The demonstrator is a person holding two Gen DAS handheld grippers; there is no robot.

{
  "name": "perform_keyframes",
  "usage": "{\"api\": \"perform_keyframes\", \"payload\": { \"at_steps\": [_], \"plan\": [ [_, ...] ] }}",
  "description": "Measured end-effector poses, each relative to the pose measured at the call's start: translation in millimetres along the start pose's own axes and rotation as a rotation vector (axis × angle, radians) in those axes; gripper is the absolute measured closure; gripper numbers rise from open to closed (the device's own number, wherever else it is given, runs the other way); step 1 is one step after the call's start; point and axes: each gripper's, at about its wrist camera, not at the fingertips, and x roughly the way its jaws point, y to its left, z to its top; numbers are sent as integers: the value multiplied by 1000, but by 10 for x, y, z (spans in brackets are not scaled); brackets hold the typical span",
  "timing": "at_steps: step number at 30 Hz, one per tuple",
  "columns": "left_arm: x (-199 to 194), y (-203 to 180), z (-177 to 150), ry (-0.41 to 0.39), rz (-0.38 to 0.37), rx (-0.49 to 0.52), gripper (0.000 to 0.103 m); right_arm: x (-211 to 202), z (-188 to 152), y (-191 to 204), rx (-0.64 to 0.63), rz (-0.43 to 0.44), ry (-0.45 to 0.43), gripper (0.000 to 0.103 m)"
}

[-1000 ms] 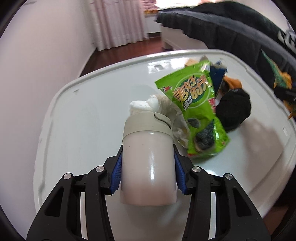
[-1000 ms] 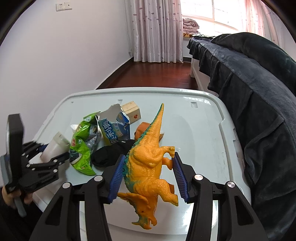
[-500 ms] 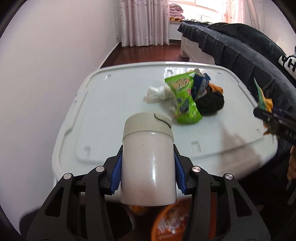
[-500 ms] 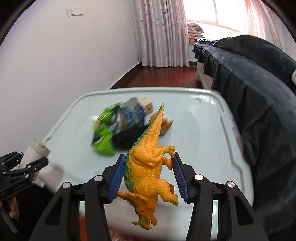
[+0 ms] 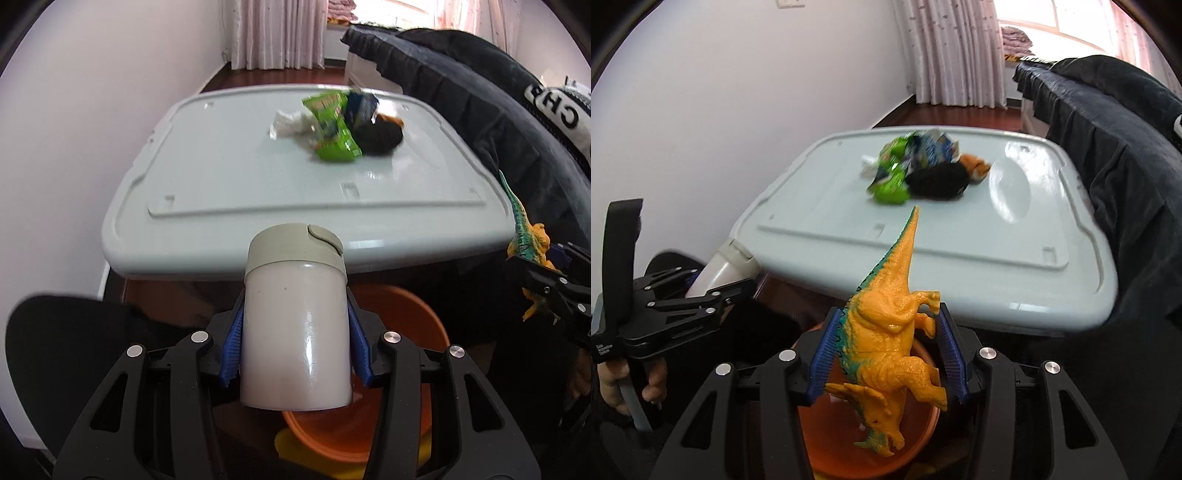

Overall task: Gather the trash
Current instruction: 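Carry the dinosaur and white cup over the orange bucket with both tools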

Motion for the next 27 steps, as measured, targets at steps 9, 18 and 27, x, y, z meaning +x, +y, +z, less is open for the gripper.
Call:
{"api": "perform_keyframes", "payload": {
  "at_steps": [9,18,27],
  "plan": [
    [64,-113,-299,71,-12,20,57,69,-321,141,14,59,77,53],
    [120,-167,-298,87,-11,39,57,118,-382,220,-10,70,105,53],
    [176,-192,-284,108,-15,41,57,163,-387,203,-7,72,121,53]
  ]
}}
